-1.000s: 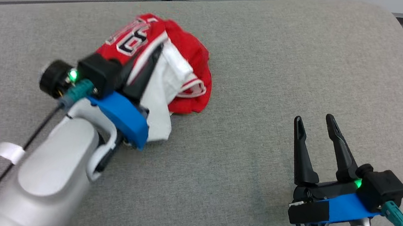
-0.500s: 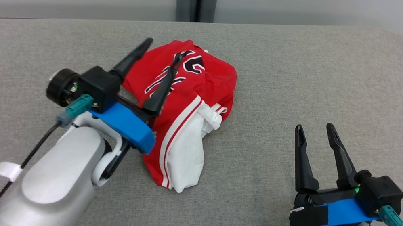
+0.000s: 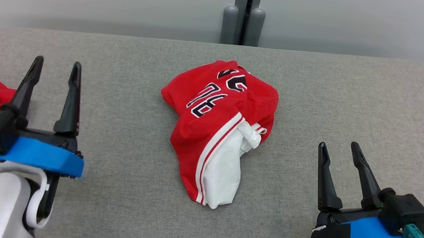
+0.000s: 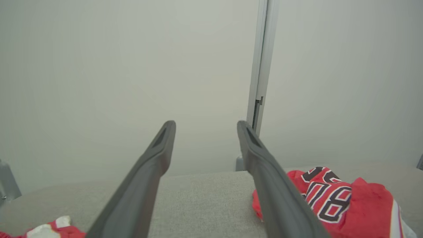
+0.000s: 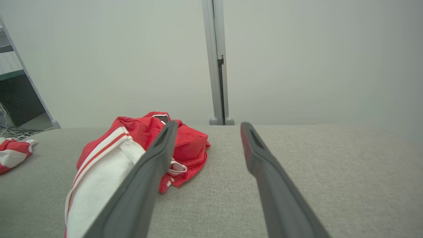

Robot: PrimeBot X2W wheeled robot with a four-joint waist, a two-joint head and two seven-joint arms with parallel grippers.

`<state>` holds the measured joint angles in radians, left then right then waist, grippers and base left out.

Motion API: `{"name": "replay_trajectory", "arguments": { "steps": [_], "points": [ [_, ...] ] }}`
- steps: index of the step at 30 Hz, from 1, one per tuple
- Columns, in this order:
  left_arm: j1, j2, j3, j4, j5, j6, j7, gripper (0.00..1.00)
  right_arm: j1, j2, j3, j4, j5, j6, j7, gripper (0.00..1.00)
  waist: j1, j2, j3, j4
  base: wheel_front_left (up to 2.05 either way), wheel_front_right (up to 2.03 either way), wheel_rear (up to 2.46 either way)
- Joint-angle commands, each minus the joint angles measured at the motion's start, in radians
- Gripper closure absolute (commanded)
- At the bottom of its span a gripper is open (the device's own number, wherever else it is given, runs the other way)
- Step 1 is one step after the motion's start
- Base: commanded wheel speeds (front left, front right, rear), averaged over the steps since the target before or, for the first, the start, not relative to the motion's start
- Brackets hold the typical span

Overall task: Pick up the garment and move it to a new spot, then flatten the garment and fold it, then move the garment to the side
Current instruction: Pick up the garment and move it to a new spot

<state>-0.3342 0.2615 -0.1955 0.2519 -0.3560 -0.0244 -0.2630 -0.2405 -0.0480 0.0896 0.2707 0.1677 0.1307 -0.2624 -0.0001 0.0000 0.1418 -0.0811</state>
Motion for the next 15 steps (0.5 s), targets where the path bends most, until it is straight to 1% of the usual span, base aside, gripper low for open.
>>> {"name": "replay_trajectory", "arguments": {
  "steps": [1, 7, 15],
  "points": [
    [0.031, 0.001, 0.023, -0.014, 0.006, 0.007, -0.002, 0.00, 0.008, -0.004, -0.003, 0.000, -0.006, 0.000, -0.004, 0.00, 0.0001, 0.0000, -0.004, 0.007, 0.00, 0.00, 0.00],
    [0.140, -0.010, 0.101, -0.035, 0.024, -0.011, -0.003, 0.00, 0.019, -0.004, -0.016, 0.014, -0.018, 0.000, -0.004, 0.00, 0.0001, 0.0000, -0.030, 0.034, 0.00, 0.00, 0.00],
    [0.249, -0.048, 0.146, -0.049, 0.057, -0.029, -0.003, 0.00, 0.044, -0.004, -0.022, 0.027, -0.028, 0.000, -0.004, 0.00, 0.0001, 0.0000, -0.070, 0.051, 0.00, 0.00, 0.00]
  ]
}}
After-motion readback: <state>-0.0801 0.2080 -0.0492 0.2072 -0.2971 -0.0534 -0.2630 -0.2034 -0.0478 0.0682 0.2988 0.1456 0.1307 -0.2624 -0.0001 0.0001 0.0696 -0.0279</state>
